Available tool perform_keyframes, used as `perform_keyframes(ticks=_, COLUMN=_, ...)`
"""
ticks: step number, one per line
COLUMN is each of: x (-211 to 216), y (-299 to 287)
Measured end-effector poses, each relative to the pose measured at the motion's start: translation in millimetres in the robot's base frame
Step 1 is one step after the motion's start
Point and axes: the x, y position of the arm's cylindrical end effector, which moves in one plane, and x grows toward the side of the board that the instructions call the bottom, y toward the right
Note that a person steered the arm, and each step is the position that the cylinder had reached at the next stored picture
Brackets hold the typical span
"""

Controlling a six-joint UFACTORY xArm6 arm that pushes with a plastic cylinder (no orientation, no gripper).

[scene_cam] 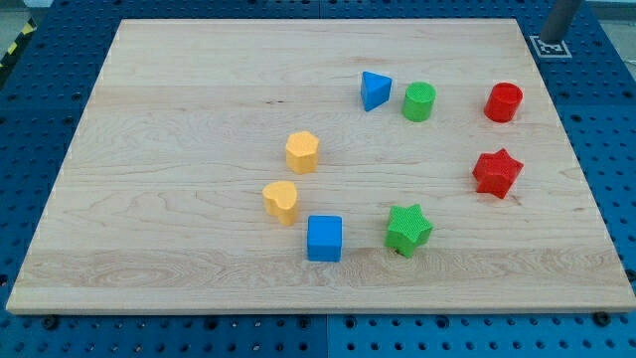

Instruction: Move the blue triangle diagonal to the green circle

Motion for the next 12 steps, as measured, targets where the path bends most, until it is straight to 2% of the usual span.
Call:
perform_keyframes(ticks=1, x=0, y=-1)
perform_keyframes(ticks=4, x=1, y=-111)
perform_keyframes(ticks=6, x=16, y=-192)
perform_keyframes(ticks=8, x=46, y=-202)
perform_keyframes(ticks=10, x=62, y=-252)
perform_keyframes(ticks=12, x=114, y=-253)
